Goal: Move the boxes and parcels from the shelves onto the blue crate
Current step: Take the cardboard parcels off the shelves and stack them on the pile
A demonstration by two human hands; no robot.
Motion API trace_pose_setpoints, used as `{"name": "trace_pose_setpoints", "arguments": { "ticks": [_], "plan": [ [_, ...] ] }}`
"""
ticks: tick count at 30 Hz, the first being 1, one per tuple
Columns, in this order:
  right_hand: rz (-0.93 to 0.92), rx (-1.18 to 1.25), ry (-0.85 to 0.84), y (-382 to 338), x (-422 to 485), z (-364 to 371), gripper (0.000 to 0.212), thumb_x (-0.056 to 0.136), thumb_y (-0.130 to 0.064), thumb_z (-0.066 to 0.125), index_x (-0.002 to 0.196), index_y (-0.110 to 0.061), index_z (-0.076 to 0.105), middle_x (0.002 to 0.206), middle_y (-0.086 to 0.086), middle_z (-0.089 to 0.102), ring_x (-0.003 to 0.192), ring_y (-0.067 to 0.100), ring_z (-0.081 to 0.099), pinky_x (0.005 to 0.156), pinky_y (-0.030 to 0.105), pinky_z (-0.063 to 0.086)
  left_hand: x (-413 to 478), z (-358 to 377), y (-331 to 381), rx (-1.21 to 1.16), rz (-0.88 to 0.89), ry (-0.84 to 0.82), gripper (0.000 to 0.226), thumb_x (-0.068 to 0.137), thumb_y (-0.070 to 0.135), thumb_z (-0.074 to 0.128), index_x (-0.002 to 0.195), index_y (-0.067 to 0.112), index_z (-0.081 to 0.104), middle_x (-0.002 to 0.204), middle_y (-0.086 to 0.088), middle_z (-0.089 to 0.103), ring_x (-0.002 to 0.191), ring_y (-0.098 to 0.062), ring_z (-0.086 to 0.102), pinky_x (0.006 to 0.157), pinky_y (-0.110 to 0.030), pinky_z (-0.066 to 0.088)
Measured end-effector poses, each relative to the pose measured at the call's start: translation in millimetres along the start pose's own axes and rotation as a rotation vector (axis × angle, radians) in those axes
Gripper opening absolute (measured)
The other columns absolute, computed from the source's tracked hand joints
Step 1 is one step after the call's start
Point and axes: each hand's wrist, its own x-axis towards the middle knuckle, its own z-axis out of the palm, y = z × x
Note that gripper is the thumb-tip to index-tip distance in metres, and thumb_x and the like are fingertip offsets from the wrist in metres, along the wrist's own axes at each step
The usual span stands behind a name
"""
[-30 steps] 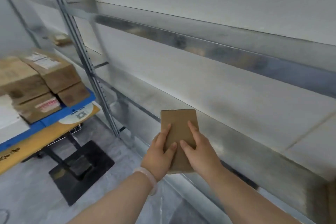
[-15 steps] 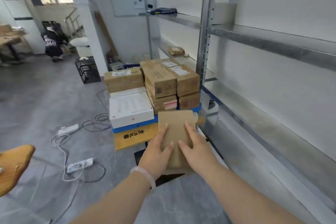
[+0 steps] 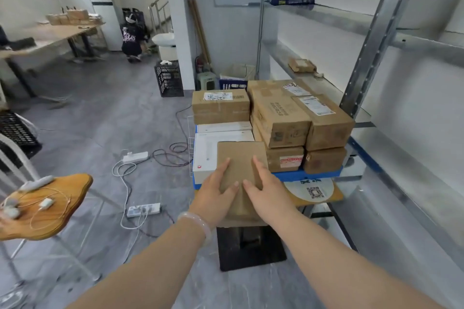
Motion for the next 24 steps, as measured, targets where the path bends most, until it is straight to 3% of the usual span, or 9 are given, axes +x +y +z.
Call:
{"name": "trace_pose_setpoints", "arguments": {
  "ticks": [5,10,15,19,24],
  "plan": [
    [-0.020,0.009,-0.070,-14.5,78.6,-9.9,0.065,0.098,-0.045,0.048,0.151,-0.052,0.009,0.150,-0.002,0.030,0.130,0.015,0.037,0.099,0.033,0.038,69.9,-10.5,6.4,-0.026,-0.054,0.050,0.062,0.086,0.047,0.061,0.138,0.062,0.031,0.141,0.012,0.047,0.122,-0.009,0.050,0.105,-0.036,0.045],
    [-0.049,-0.014,-0.144,-27.6,162.3,-13.9,0.067,0.096,-0.044,0.050,0.150,-0.051,0.012,0.148,-0.005,0.036,0.125,0.015,0.043,0.105,0.038,0.040,137.4,-22.3,8.4,-0.020,-0.098,0.097,0.068,0.089,0.041,0.064,0.146,0.052,0.028,0.136,0.010,0.049,0.118,-0.009,0.052,0.100,-0.033,0.048],
    [0.004,0.040,-0.234,-38.4,219.9,7.8,0.069,0.097,-0.037,0.053,0.152,-0.047,0.012,0.139,-0.009,0.039,0.108,0.009,0.043,0.081,0.023,0.040,192.0,-46.0,-15.8,-0.005,-0.172,0.067,0.073,0.086,0.048,0.063,0.145,0.058,0.021,0.140,0.009,0.045,0.120,-0.012,0.050,0.100,-0.038,0.048],
    [0.057,0.062,-0.259,-45.3,263.4,24.6,0.073,0.096,-0.036,0.056,0.153,-0.046,0.010,0.148,-0.005,0.037,0.112,0.011,0.045,0.091,0.025,0.041,236.0,-66.2,-37.5,-0.010,-0.217,0.018,0.081,0.082,0.055,0.063,0.144,0.062,0.013,0.140,0.009,0.044,0.119,-0.014,0.052,0.100,-0.038,0.049],
    [0.117,0.089,-0.230,-48.1,303.7,48.7,0.075,0.094,-0.038,0.059,0.152,-0.047,0.012,0.151,-0.006,0.032,0.123,0.014,0.044,0.104,0.033,0.041,283.7,-87.4,-62.4,-0.050,-0.224,-0.043,0.089,0.085,0.050,0.066,0.148,0.055,0.004,0.141,0.010,0.044,0.117,-0.013,0.053,0.098,-0.034,0.049]
  ]
}}
